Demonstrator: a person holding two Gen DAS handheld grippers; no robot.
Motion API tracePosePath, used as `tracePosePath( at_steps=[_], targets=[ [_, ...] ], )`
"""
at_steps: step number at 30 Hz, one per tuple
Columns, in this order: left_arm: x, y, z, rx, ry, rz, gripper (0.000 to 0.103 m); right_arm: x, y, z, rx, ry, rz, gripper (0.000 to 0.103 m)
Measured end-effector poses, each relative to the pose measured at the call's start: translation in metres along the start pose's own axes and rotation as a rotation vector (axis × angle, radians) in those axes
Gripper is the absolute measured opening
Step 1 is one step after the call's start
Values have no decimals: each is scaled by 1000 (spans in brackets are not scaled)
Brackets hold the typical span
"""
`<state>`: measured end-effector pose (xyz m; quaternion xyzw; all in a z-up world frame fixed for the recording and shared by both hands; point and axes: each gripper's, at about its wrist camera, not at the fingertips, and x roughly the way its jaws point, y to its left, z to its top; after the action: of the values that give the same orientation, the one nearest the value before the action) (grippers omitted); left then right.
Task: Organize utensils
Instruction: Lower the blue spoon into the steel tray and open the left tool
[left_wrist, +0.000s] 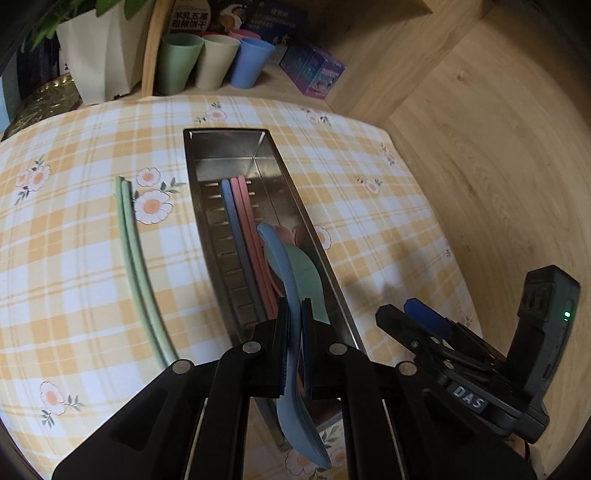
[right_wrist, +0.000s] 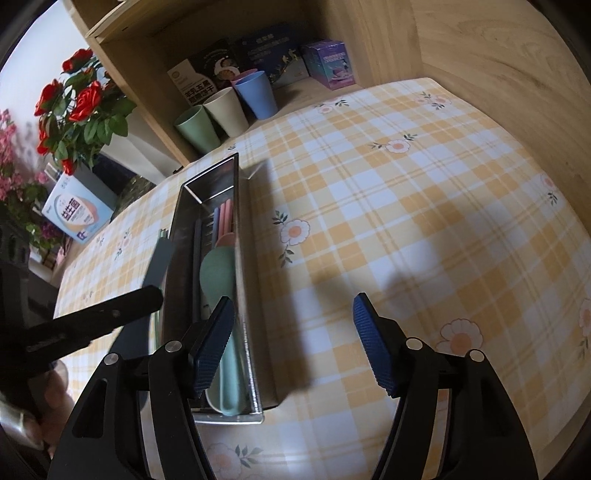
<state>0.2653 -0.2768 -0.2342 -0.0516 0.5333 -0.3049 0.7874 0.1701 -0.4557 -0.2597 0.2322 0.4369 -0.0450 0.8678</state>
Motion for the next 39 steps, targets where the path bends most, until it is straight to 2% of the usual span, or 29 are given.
tracePosePath(
  at_steps=[19,21,24,28,32,39],
  targets=[
    [40,1,12,9,52,103,6,7,-15,2,37,8,17,65],
    [39,0,13,20,56,103,10,7,-14,2,36,7,18,65],
    [32,-1,14,38,50,85,24,5,-12,3,32,4,19,65],
    [14,-5,16,88,20,64,25,-1,-7,5,28,-5,20,65],
    [-13,1,23,120,-49,58,25,-5,-4,7,32,-13,17,65],
    [-43,52,29,41,-111,129,25,-4,6,7,21,-11,2,65]
  ],
)
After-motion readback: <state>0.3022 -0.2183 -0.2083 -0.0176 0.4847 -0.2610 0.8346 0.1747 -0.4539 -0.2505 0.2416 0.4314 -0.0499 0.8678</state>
